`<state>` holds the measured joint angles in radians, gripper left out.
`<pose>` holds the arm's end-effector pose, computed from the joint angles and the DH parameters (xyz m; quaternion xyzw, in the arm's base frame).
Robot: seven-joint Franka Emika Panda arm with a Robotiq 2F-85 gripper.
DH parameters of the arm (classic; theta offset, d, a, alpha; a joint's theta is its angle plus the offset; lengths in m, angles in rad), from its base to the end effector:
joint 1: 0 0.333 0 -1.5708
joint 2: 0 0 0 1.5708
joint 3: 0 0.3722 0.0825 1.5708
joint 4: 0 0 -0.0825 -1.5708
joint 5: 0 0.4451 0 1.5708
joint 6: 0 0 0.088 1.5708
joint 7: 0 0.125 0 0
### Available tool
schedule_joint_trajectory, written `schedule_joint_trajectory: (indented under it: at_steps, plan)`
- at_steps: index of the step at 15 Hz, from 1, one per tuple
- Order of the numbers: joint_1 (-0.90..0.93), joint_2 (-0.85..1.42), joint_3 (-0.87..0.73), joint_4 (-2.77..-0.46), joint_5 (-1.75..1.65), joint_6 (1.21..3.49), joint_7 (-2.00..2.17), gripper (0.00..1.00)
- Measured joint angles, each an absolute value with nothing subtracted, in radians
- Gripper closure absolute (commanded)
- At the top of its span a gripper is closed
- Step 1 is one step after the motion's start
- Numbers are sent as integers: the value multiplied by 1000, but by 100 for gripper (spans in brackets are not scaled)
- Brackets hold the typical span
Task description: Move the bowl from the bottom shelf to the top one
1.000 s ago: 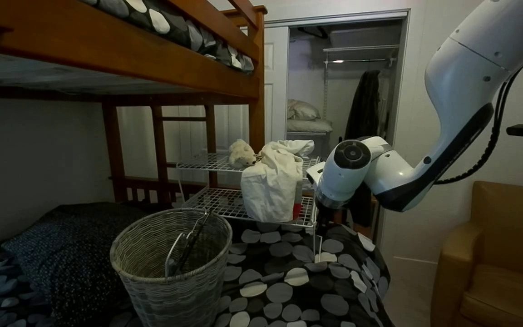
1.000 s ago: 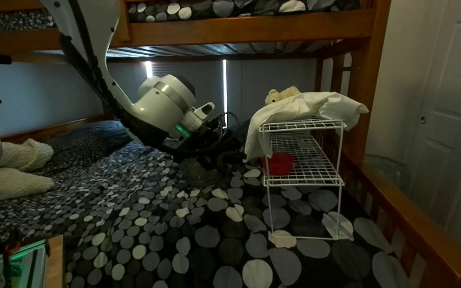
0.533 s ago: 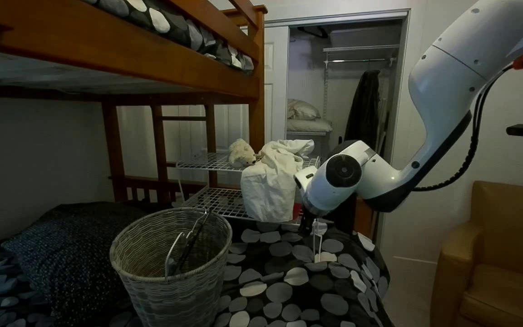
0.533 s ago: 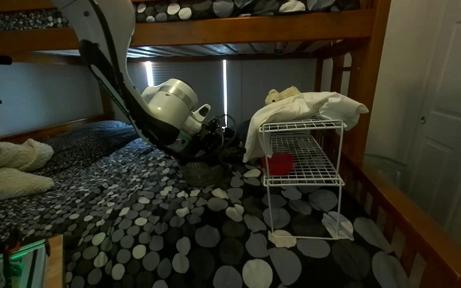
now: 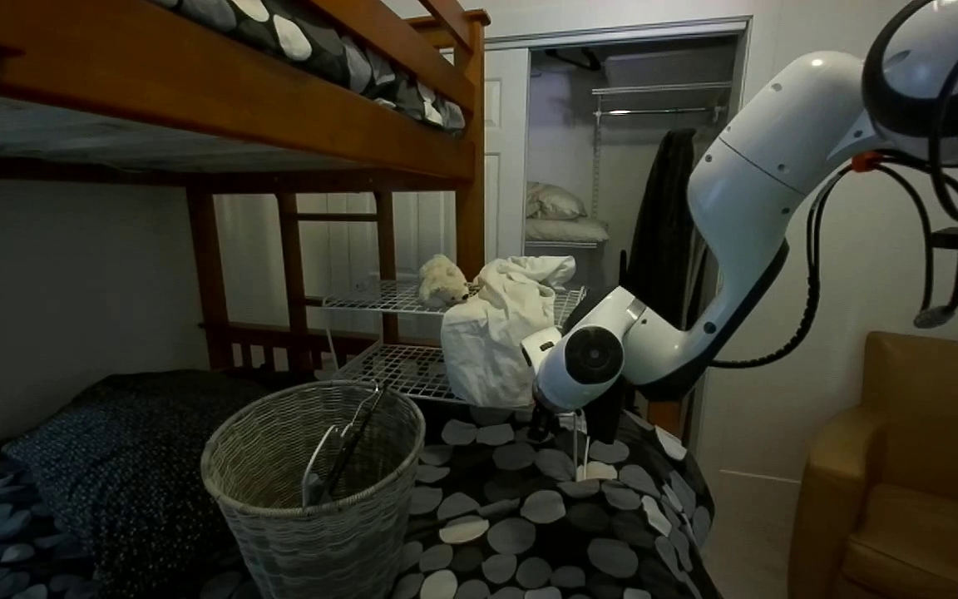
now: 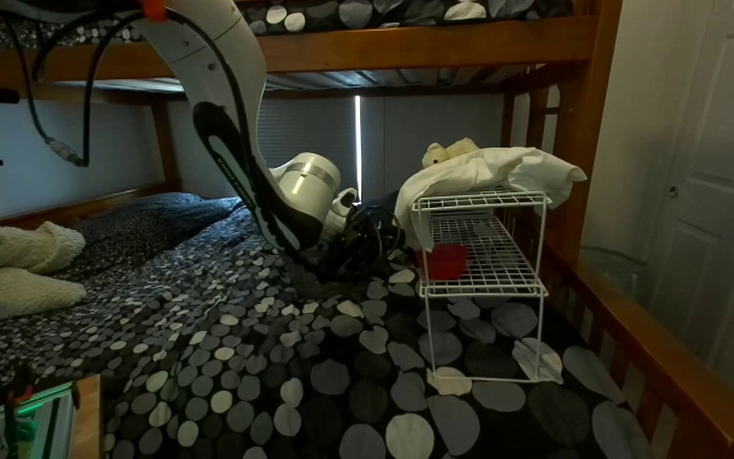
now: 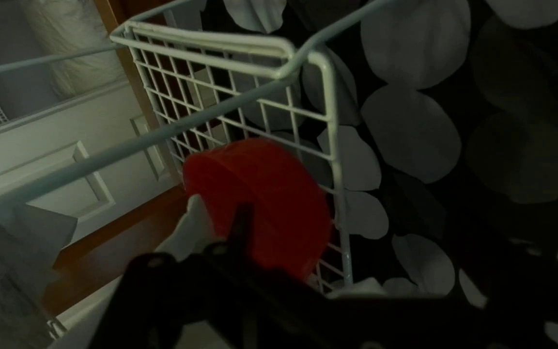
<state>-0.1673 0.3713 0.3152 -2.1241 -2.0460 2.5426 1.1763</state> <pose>0.6319 0.0945 0.2331 0.8185 0.3206 0.3314 0.3427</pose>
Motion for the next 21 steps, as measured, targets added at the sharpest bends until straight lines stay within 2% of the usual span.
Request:
schedule_joint_trajectory:
  at_steps: [7, 9, 10, 12, 17, 19, 21]
  plan:
    - [-76, 466, 238, -1989, -2092, 2543, 1211, 9]
    - [-72, 488, 227, -1960, -2105, 2543, 1225, 16]
    - [-72, 498, 223, -1947, -2110, 2543, 1232, 34]
    - [-72, 517, 214, -1924, -2112, 2543, 1239, 44]
    - [-69, 548, 207, -1897, -2113, 2550, 1250, 83]
    - [-64, 552, 207, -1898, -2113, 2554, 1255, 96]
    - [-60, 553, 208, -1898, -2113, 2563, 1264, 100]
